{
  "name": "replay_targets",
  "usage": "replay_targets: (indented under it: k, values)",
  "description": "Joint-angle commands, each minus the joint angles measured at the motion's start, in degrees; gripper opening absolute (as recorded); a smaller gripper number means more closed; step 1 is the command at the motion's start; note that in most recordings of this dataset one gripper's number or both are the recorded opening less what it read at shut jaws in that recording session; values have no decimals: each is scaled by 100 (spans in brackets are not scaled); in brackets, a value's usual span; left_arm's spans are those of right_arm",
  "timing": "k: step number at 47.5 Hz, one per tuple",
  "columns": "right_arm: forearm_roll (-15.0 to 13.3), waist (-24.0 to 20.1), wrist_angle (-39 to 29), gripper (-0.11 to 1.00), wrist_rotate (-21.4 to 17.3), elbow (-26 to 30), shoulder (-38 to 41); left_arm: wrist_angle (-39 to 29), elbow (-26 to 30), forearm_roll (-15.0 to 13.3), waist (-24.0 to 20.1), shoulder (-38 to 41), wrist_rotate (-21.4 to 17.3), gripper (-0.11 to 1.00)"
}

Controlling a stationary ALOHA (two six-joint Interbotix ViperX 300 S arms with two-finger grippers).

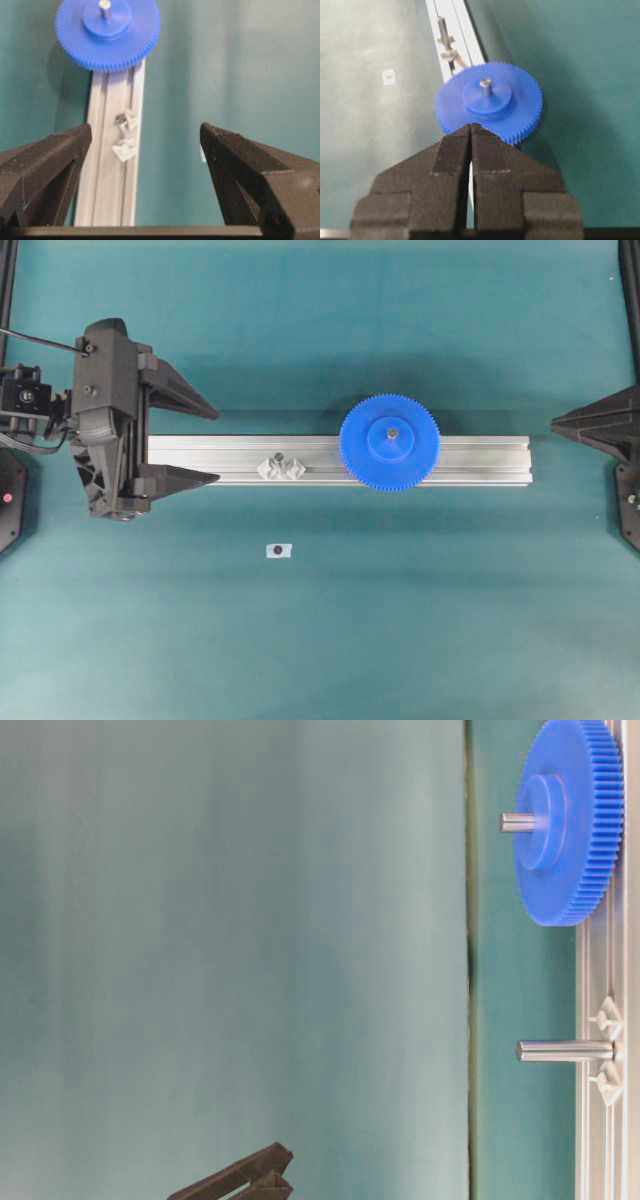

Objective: Find the location of the shaft and insert the large gear.

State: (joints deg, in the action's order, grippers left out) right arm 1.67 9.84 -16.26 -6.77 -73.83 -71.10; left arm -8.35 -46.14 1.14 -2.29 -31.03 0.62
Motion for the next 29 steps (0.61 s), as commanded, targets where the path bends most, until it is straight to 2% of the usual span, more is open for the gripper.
replay_targets:
  k: [1, 29]
  values:
    - [0, 9, 26, 2, -44, 62, 44, 53, 53, 18, 26, -26, 9, 91]
    - [-9, 9, 35, 2, -44, 62, 44, 176, 44, 9, 26, -44, 193, 91]
